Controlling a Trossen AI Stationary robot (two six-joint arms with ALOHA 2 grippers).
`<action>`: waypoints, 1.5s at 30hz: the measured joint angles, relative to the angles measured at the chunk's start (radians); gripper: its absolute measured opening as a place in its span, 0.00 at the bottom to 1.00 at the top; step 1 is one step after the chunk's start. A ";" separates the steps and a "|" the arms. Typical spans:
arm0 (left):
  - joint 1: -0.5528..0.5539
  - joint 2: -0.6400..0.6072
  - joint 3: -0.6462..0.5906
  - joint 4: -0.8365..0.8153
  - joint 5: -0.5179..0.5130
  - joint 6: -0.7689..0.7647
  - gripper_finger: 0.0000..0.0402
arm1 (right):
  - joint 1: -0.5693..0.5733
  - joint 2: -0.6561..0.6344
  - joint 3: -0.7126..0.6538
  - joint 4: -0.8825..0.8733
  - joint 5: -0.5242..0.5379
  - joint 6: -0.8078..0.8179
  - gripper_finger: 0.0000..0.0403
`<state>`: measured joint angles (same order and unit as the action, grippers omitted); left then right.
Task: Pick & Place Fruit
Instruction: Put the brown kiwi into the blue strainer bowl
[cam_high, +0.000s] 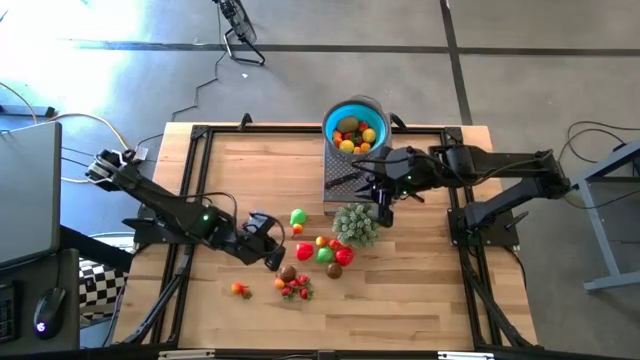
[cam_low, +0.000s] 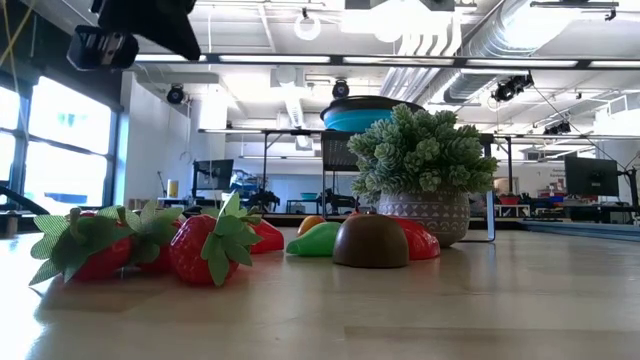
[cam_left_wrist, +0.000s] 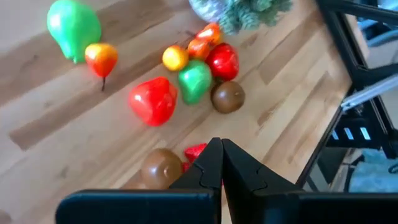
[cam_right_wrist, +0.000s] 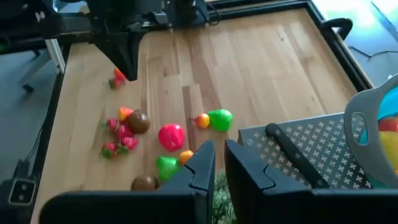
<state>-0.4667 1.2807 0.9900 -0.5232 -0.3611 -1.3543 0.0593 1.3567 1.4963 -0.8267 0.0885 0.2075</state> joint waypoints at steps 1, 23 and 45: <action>0.000 0.011 0.011 -0.009 0.007 -0.014 0.00 | 0.000 0.000 0.000 -0.011 -0.004 -0.002 0.07; 0.001 0.292 0.305 -0.368 0.175 -0.156 0.00 | 0.000 0.000 0.000 0.003 -0.012 0.035 0.07; 0.002 0.385 0.304 -0.332 0.241 -0.170 0.00 | 0.000 0.000 0.000 0.008 -0.013 0.025 0.07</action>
<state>-0.4645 1.6657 1.2942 -0.8554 -0.1203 -1.5238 0.0593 1.3567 1.4963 -0.8185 0.0753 0.2328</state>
